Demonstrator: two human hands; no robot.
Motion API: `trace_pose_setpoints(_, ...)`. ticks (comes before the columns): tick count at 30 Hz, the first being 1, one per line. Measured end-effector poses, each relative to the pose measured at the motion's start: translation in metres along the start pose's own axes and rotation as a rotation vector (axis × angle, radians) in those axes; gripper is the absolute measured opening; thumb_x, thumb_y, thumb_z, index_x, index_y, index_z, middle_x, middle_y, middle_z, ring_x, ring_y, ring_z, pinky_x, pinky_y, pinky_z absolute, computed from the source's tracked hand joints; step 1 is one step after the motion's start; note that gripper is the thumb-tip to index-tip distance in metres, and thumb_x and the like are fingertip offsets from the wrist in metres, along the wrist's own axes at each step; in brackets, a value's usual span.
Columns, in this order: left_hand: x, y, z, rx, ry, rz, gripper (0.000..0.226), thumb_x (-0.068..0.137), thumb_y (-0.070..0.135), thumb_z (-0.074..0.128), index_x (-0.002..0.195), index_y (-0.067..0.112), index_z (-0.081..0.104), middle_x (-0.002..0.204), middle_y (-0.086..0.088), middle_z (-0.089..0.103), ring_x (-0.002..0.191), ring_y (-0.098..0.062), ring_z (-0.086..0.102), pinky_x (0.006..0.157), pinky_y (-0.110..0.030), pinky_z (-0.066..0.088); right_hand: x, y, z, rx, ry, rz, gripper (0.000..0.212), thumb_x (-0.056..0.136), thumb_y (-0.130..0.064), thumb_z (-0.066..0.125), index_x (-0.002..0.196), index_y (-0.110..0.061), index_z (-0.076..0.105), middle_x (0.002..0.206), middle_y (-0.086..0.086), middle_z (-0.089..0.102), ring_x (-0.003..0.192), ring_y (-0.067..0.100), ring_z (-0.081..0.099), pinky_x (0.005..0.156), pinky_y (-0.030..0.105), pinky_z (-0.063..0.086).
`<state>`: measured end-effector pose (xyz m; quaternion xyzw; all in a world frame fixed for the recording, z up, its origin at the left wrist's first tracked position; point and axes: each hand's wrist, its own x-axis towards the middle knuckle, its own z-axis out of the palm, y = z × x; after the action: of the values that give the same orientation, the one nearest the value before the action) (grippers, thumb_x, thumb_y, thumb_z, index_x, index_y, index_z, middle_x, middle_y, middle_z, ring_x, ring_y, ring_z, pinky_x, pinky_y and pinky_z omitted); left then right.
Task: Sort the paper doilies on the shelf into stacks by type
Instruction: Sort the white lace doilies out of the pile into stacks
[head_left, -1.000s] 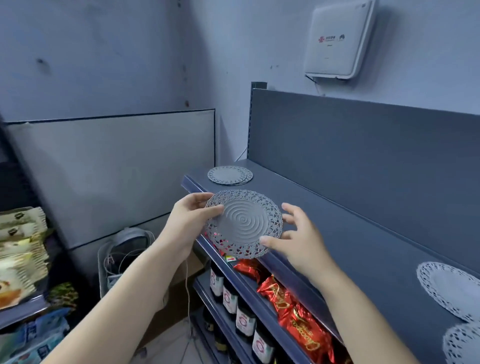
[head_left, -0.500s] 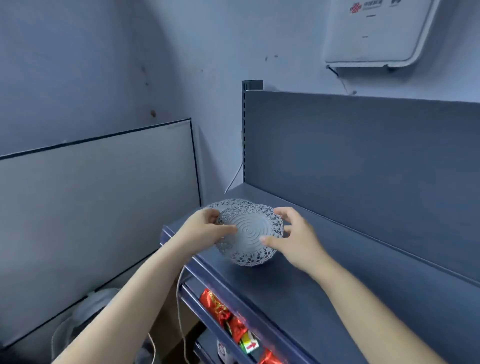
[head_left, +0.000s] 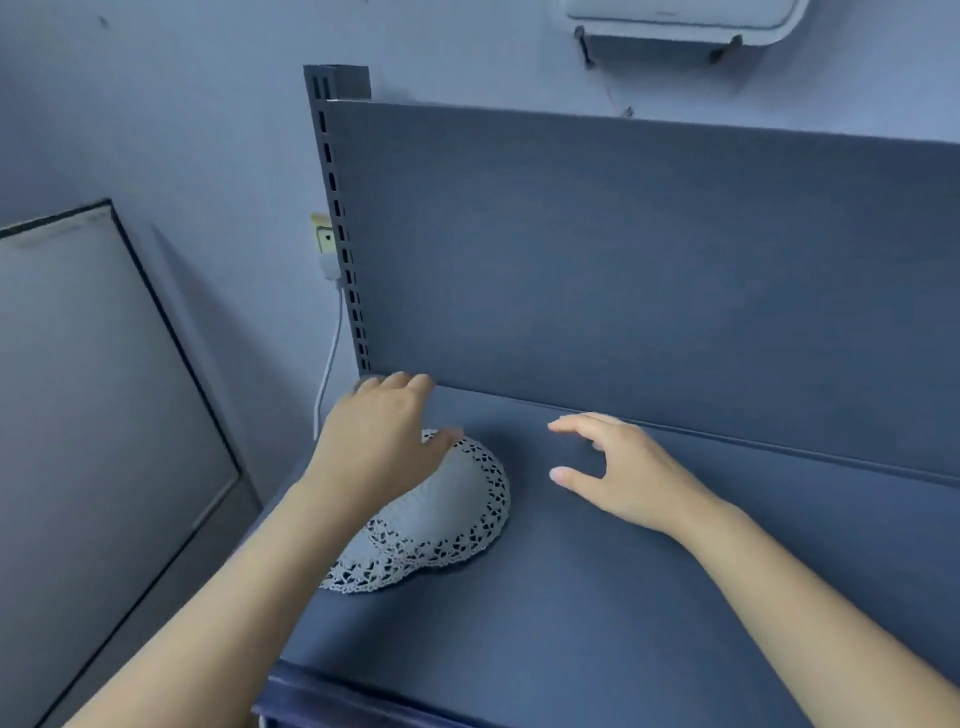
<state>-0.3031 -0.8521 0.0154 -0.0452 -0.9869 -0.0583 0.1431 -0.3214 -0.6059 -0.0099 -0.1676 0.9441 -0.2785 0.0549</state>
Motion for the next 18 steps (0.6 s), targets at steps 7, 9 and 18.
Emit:
trace_pose_setpoints(7, 0.010, 0.136, -0.003, 0.039, 0.008, 0.371, 0.055, 0.087, 0.068, 0.036, 0.107, 0.019, 0.049, 0.102, 0.006, 0.058, 0.102, -0.019, 0.053, 0.081, -0.029, 0.035, -0.106, 0.054, -0.069, 0.013, 0.192, 0.262, 0.047, 0.087, -0.043, 0.062, 0.131, -0.041, 0.046, 0.128, -0.026, 0.043, 0.118, -0.006, 0.042, 0.101, 0.026, 0.040)
trace_pose_setpoints(9, 0.004, 0.188, -0.006, -0.005, 0.003, 0.458, 0.059, 0.087, 0.070, 0.033, 0.111, 0.020, 0.051, 0.103, 0.007, 0.060, 0.103, -0.018, 0.054, 0.082, -0.028, 0.036, -0.152, 0.077, -0.090, 0.037, 0.253, 0.328, 0.046, 0.086, -0.043, 0.063, 0.129, -0.042, 0.047, 0.123, -0.028, 0.043, 0.113, -0.008, 0.043, 0.102, 0.028, 0.041)
trace_pose_setpoints(18, -0.113, 0.455, 0.001, -0.111, -0.088, 0.731, 0.066, 0.086, 0.072, 0.031, 0.124, 0.021, 0.051, 0.118, 0.003, 0.060, 0.116, -0.021, 0.051, 0.097, -0.033, 0.037, -0.407, 0.195, -0.166, -0.113, 0.382, 0.545, 0.053, 0.087, -0.044, 0.061, 0.136, -0.034, 0.043, 0.140, -0.016, 0.042, 0.129, 0.005, 0.041, 0.103, 0.023, 0.034)
